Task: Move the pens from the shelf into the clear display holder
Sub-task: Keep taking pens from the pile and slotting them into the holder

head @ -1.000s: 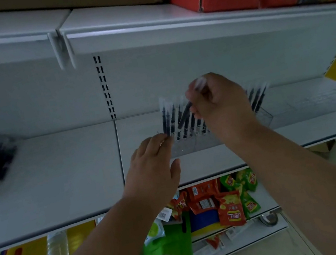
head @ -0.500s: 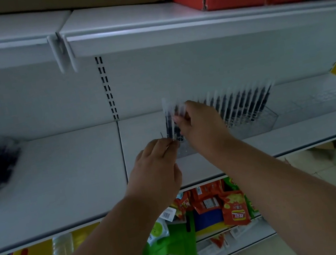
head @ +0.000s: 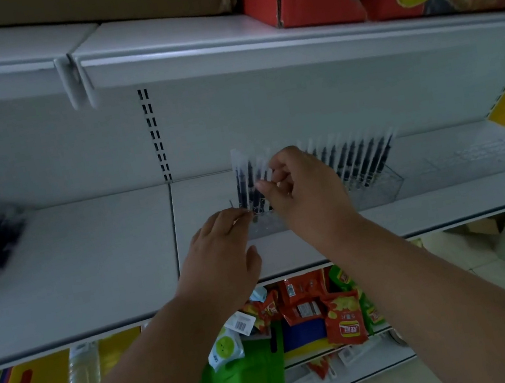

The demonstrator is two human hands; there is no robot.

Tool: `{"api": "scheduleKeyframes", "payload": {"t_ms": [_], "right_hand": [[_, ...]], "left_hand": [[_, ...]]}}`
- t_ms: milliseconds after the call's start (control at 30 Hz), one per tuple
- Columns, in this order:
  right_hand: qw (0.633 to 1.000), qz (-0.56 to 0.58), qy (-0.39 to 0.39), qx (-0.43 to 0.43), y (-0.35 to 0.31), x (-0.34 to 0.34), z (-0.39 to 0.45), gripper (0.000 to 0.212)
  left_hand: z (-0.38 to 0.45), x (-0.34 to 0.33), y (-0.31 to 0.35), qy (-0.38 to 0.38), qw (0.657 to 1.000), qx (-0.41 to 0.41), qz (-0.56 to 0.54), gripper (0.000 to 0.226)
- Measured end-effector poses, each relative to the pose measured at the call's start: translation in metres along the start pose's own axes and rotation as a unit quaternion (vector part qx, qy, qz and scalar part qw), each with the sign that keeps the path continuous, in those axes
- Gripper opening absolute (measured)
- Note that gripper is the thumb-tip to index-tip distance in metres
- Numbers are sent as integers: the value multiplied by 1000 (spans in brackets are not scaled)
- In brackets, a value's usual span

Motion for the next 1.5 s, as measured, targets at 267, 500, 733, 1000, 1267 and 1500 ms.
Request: {"api": "scheduleKeyframes", "payload": {"t_ms": [267, 500, 733, 1000, 1267, 1500], "right_hand": [[995, -2, -63, 83, -6, -2, 1, 17], [980, 70, -83, 169, -40, -13, -15, 25], [962, 63, -138, 227, -121, -27, -34, 35], [957, 36, -126, 261, -250, -65, -58, 36], [954, 29, -141, 262, -367, -118, -73, 35], [951, -8, -185, 247, -388, -169, -46, 39]], "left_hand": [[-25, 13, 11, 45, 996, 76, 22, 44], [-71, 32, 3, 54, 979, 184, 64, 47], [-142, 80, -34, 70, 951, 278, 115, 48], [-237, 161, -106, 79, 937, 300, 160, 47], [-302, 239, -186, 99, 927, 325, 157, 44], [-285, 246, -250, 107, 931, 330, 110, 36]]}}
Point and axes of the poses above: each hand's wrist, its own z-axis towards the middle knuckle, its own x-axis out of the back of the hand, y = z × x, the point moved 8 cm from there along z, towards the middle knuckle, and after that the axes turned 6 degrees about -z, right-handed, at the moved point
